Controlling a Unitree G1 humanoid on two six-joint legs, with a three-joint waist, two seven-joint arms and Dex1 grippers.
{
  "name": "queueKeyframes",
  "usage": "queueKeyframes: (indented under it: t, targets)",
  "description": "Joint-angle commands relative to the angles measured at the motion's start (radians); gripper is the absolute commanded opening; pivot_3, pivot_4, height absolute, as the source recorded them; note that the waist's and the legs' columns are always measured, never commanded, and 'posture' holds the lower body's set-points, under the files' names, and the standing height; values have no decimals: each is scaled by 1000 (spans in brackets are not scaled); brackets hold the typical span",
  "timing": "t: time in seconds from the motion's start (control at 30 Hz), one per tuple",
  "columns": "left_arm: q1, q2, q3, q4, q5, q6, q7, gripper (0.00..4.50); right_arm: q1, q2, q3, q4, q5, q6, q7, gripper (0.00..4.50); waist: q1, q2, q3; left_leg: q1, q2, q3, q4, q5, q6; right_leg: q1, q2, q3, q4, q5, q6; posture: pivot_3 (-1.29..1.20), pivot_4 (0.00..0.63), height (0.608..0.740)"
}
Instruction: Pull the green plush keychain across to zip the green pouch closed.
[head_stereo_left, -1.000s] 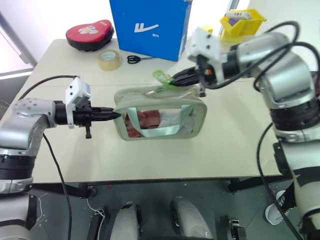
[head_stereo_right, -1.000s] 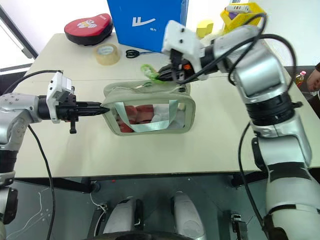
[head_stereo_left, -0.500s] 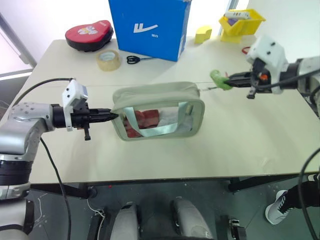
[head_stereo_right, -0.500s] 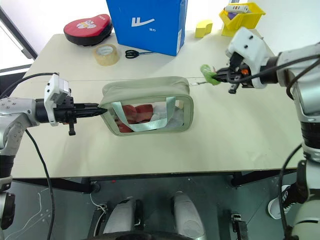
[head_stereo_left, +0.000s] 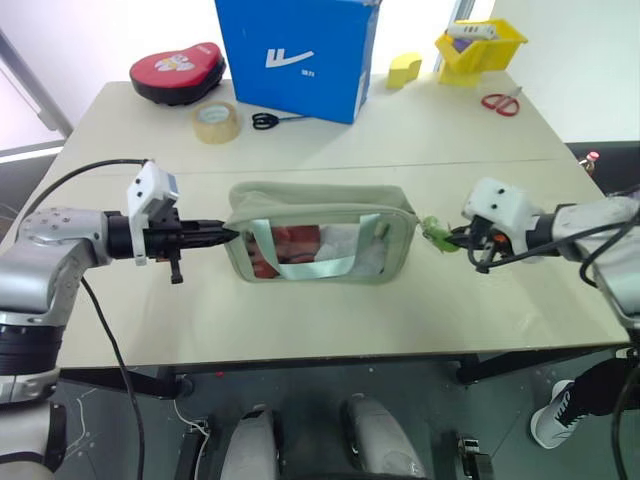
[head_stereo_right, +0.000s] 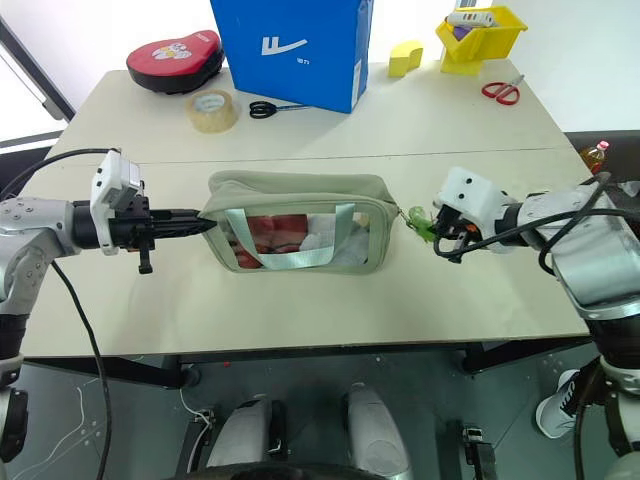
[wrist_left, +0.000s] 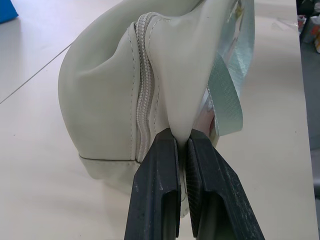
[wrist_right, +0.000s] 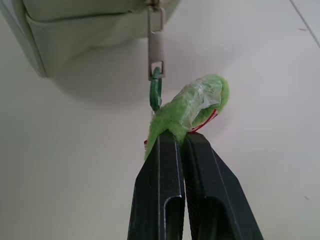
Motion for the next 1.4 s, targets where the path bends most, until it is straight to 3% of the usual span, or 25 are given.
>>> queueKeyframes:
  t: [0.03, 0.4, 0.5, 0.7, 0.73, 0.77, 0.9, 1.07, 1.1, 1.4]
  targets:
    - [19, 22, 28, -9, 2, 24, 24, 0, -31, 52, 13, -44, 15, 53, -30, 60, -1, 0, 0, 0, 0, 0, 0, 0, 0, 0, 0, 0, 0, 0, 0, 0, 150, 737]
    - [30, 24, 30, -24, -8, 27, 39, 0, -50, 90, 70, -70, 12, 69, -34, 60, 0, 0, 0, 0, 0, -1, 0, 0, 0, 0, 1, 0, 0, 0, 0, 0, 150, 737]
    - [25, 26, 27, -26, -9, 25, 33, 0, -61, 84, 47, -74, 38, 82, -16, 1005, 1, 0, 0, 0, 0, -1, 0, 0, 0, 0, 0, 0, 0, 0, 0, 0, 150, 737]
    - [13, 35, 19, -31, -14, 18, 11, 0, -91, 60, -57, -45, 104, 69, 21, 4088, 1, 0, 0, 0, 0, -1, 0, 0, 0, 0, 0, 0, 0, 0, 0, 0, 150, 737]
    - [12, 35, 19, -35, -18, 21, 6, 0, -83, 50, -67, -44, 111, 57, 31, 4416, 2, 0, 0, 0, 0, -1, 0, 0, 0, 0, 0, 0, 0, 0, 0, 0, 150, 737]
    - [9, 36, 18, -40, -26, 30, 0, 0, -80, 41, -77, -40, 118, 50, 39, 4416, 3, 0, 0, -1, 0, -1, 0, 0, 0, 0, 0, -1, 0, 0, 0, 0, 150, 737]
    - [-11, 51, 24, -43, -58, 70, -33, 1564, -82, 20, -125, 7, 148, 2, 75, 4500, 1, 0, 0, -1, 0, 0, 0, 0, 0, 0, 0, -1, 0, 0, 0, 0, 150, 737]
    - [-32, 103, 51, -24, -59, 43, -94, 4243, -80, 16, -136, 44, 156, -48, 89, 4500, 2, -1, 0, -1, 0, 1, 0, 0, 0, 0, 0, -1, -1, 0, 0, 0, 150, 737]
    - [-28, 115, 61, -24, -62, 38, -106, 4468, -77, 14, -141, 42, 163, -51, 92, 4500, 2, -1, 0, -1, 0, 1, 0, 0, 0, 0, 0, -1, -1, 0, 0, 0, 150, 737]
    - [150, 166, 209, -104, -94, -20, -152, 4468, 14, 18, -309, -46, 298, -114, 146, 4500, 3, -1, 1, -1, 0, 1, -1, 0, 0, -1, 0, -1, -1, 0, 0, 0, 150, 737]
